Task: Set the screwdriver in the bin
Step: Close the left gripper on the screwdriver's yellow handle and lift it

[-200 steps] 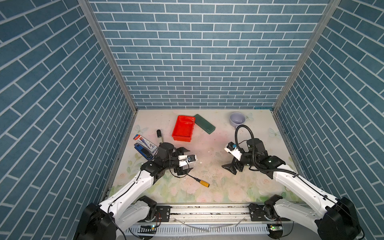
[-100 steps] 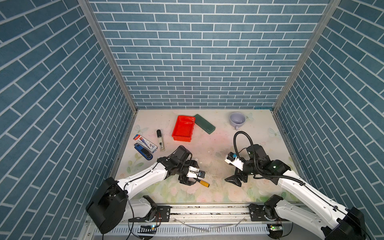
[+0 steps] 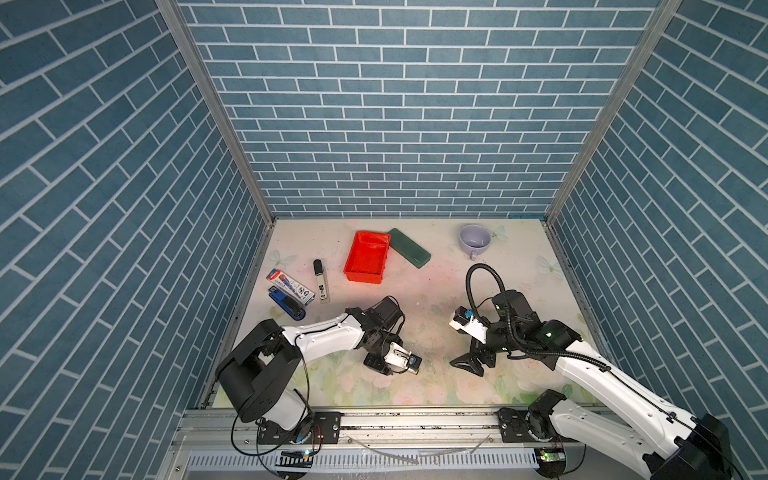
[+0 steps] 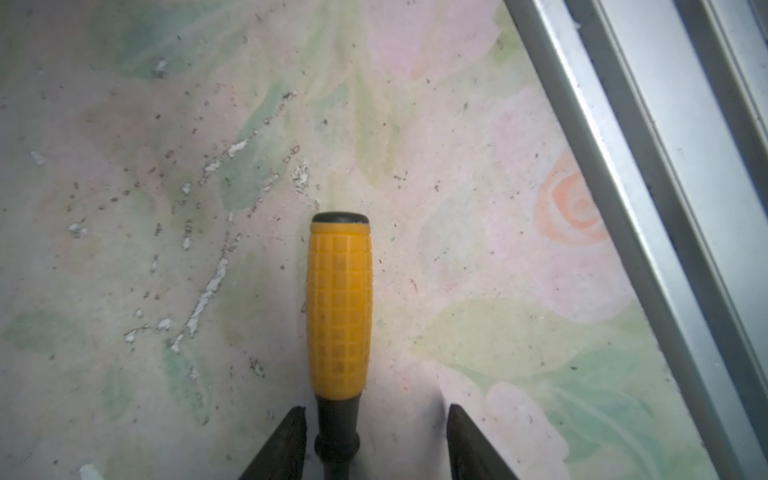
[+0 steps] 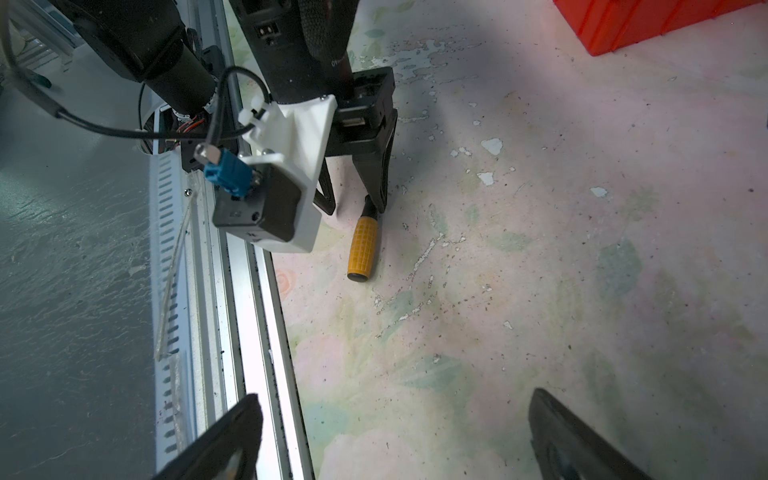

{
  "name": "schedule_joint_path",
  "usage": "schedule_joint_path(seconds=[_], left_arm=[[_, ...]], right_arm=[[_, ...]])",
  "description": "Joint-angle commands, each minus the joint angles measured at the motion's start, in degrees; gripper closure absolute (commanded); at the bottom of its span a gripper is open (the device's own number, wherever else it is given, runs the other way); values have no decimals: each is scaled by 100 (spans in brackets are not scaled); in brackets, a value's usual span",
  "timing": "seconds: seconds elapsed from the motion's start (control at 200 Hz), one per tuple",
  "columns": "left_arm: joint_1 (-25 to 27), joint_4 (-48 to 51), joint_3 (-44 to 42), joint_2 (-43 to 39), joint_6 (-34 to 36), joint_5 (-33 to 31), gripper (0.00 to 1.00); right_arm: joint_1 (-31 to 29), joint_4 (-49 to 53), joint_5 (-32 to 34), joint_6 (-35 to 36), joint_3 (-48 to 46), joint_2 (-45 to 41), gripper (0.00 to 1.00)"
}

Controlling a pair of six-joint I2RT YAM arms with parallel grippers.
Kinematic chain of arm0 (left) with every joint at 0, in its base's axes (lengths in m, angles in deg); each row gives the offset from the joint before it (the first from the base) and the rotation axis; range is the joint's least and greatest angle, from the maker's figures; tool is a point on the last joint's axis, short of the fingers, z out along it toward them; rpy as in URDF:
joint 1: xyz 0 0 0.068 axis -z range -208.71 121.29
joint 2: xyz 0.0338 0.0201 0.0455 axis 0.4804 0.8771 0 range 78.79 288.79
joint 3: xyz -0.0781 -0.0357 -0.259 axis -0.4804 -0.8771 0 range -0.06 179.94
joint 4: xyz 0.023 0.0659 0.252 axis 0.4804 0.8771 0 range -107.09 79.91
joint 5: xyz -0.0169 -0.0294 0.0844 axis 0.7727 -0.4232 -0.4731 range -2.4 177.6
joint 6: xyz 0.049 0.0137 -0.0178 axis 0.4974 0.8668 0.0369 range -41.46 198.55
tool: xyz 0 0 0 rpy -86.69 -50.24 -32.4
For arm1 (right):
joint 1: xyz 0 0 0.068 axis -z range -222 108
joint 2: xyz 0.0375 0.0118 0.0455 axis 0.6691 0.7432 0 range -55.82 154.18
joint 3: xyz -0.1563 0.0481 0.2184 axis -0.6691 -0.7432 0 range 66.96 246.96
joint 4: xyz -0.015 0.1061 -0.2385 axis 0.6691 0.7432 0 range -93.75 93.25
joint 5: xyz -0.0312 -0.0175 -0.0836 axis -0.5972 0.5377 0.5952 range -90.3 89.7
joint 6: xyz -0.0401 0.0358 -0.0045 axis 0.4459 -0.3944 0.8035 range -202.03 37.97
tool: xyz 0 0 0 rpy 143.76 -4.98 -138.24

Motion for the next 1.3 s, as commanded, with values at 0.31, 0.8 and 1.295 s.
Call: schedule_joint_path(seconds=[0.31, 0.8, 1.295], left_arm=[[161, -188, 186, 404, -156, -657, 63], [180, -97, 169, 269, -404, -833, 88], [25, -595, 152, -858, -1860, -1500, 88]], right_arm=[[-50, -5, 1, 168, 210, 49, 1], [-54, -75, 140, 244, 262, 203, 1], [-46, -715, 328, 104, 312, 197, 1]])
